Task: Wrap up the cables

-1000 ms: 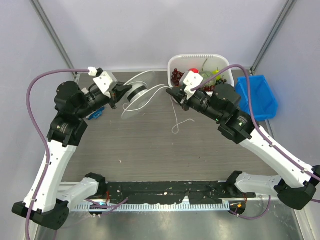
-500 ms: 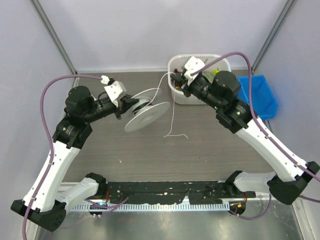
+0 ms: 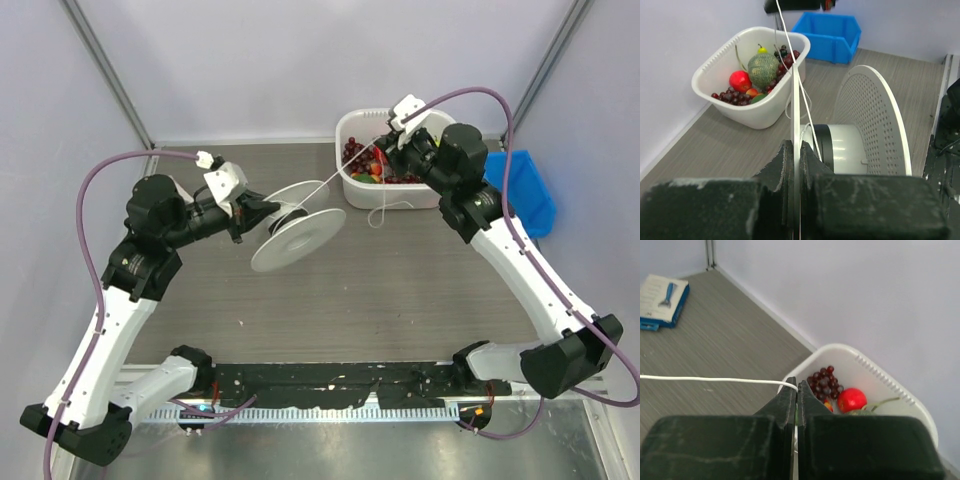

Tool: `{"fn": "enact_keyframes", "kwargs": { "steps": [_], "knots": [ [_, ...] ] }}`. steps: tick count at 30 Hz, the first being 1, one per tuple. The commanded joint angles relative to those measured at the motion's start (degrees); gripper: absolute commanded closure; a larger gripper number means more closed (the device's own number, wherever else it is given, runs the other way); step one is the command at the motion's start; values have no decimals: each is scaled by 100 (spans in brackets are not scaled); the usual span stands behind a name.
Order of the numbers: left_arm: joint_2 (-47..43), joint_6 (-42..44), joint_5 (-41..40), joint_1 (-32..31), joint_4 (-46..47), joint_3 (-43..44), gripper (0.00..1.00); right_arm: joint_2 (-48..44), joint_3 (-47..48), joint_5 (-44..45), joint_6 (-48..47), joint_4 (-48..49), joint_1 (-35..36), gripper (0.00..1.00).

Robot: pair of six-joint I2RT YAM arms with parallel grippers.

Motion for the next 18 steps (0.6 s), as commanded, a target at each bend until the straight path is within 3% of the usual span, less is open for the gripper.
{"fn": "enact_keyframes", "kwargs": {
  "steps": [1, 7, 18],
  "knots": [
    [-116, -549, 232, -13, 635, 421, 100, -13, -442, -212, -44, 320, -549, 99],
    [-45, -875, 224, -13, 933, 561, 100, 49, -820, -440, -88, 391, -927, 99],
    [165, -1393, 171, -22, 1127, 1027, 100, 58, -1461, -652, -1, 259, -945, 99]
  ]
}}
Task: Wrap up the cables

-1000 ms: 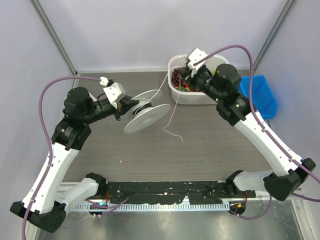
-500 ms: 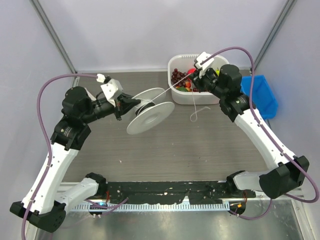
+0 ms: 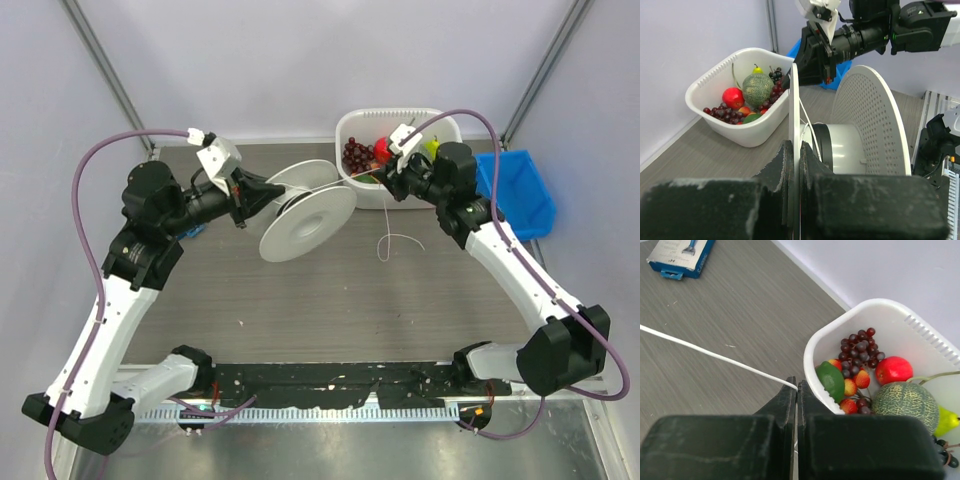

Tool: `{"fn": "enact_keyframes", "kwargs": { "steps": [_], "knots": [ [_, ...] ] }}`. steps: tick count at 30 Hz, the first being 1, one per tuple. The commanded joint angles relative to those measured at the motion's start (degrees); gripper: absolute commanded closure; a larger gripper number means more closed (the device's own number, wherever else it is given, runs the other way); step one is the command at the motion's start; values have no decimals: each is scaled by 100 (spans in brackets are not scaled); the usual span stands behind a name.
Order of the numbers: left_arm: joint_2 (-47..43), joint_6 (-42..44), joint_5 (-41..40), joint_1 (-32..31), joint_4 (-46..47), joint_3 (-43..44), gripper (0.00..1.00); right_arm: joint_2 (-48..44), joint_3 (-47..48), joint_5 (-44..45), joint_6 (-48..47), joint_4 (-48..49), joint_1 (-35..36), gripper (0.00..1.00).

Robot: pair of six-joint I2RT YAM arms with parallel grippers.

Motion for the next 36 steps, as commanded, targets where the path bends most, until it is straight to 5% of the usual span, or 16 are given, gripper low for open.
{"fn": "enact_keyframes", "kwargs": {
  "steps": [1, 13, 14, 20, 22, 29, 36],
  "knots": [
    [-180, -351, 180, -7, 657, 588, 100, 12, -281, 448, 26, 67, -239, 99],
    [101, -641, -154, -7, 894, 1054, 100, -41, -1108, -545, 1185, 426, 41, 98],
    [128, -624, -154, -7, 895, 1115, 100, -58, -1230, -563, 1404, 601, 77, 94],
    [373, -212, -479, -15, 772, 1598, 100, -277, -1547, -616, 1924, 779, 121, 35],
    [470, -106, -532, -7, 754, 1765, 100, -479, -1775, -616, 1846, 814, 130, 30],
    [673, 0, -638, -7, 798, 2056, 100, -1060, -2706, -905, 1257, 840, 121, 26],
    [752, -17, -673, -7, 877, 2135, 100, -1351, -3490, -810, 704, 1858, 577, 26]
  ]
}}
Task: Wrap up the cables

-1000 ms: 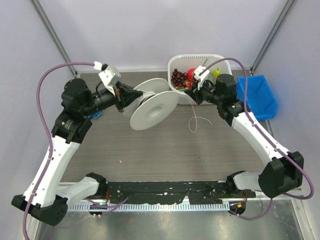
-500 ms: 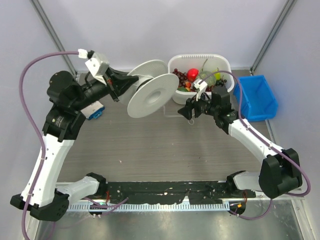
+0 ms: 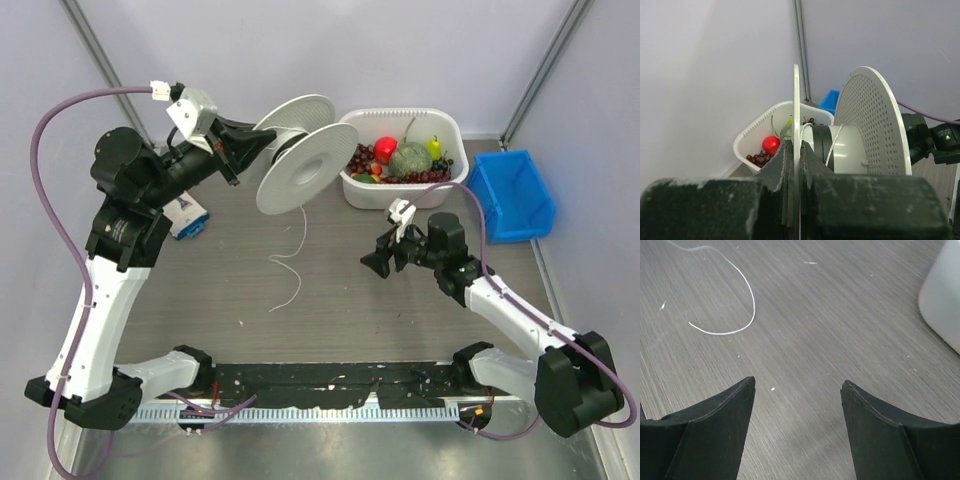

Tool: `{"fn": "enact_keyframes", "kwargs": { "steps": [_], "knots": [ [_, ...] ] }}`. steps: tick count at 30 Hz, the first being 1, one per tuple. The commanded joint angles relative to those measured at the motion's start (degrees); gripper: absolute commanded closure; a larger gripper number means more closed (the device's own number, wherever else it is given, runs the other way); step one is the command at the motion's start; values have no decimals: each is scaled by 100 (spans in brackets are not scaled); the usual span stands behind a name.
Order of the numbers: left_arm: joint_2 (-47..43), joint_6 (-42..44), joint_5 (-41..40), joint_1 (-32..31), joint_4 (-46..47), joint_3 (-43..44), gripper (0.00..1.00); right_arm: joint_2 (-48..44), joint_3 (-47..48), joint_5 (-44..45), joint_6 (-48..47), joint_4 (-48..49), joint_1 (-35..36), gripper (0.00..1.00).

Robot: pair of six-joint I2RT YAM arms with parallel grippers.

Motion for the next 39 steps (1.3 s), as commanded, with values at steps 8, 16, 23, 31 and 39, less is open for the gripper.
{"fn": "enact_keyframes", "kwargs": {
  "steps": [8, 16, 23, 31, 39],
  "knots": [
    [-2, 94, -201, -2, 613, 391, 100, 234, -604, 1350, -287, 2503, 1409, 28],
    [103, 121, -210, -2, 560, 585, 100, 1147, -395, 2953, 206, 4016, 2245, 30],
    [112, 68, -236, -2, 648, 550, 100, 1631, 45, 2832, 75, 4631, 2289, 30],
    [139, 103, -219, -2, 604, 638, 100, 2202, -42, 1700, -1147, 5220, 2289, 33],
    [148, 156, -201, -2, 604, 655, 100, 2598, 28, 1241, -1666, 5290, 2289, 36]
  ]
}}
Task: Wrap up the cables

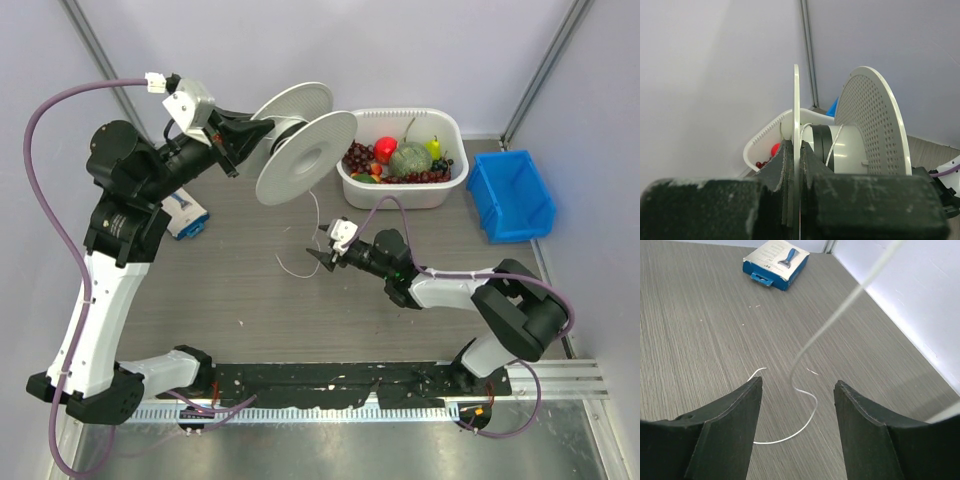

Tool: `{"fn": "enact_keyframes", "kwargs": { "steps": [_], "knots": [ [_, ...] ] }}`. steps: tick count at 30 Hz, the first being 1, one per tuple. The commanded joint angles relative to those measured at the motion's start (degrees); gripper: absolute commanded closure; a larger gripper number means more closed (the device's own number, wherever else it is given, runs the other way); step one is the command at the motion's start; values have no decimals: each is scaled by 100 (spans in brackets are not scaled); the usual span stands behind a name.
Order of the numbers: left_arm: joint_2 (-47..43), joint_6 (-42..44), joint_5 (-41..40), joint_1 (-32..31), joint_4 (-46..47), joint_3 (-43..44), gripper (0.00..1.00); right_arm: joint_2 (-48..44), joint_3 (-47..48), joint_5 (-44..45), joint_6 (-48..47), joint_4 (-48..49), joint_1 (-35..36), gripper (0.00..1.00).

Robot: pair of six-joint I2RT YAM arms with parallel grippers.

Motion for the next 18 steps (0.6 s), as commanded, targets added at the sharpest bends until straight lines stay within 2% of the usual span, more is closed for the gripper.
{"fn": "enact_keyframes", "kwargs": {
  "steps": [1, 3, 5, 6, 7, 9, 12, 15, 18],
  "knots": [
    [-58, 75, -55, -11, 586, 323, 100, 166, 113, -405, -486, 473, 38, 36],
    [-67, 75, -55, -2, 604, 288, 100, 271, 184, -467, -530, 482, 38, 36],
    [-93, 75, -72, -2, 630, 253, 100, 403, 332, -450, -521, 482, 38, 45],
    [-102, 75, -90, -11, 639, 227, 100, 421, 351, -423, -469, 499, 29, 55],
    [-128, 84, -133, -2, 639, 200, 100, 438, 403, -362, -443, 500, 37, 60],
    [-137, 102, -335, -11, 639, 139, 100, 360, 386, -283, -337, 517, 46, 81],
    [-146, 102, -949, -2, 595, 51, 100, 53, 351, -169, 188, 255, 99, 99],
    [-233, 277, -1433, -2, 770, -265, 100, -395, 421, -142, 471, -194, 344, 99],
    [-260, 277, -1768, -2, 841, -450, 100, -730, 570, -89, 446, -1061, 687, 99]
  ]
}}
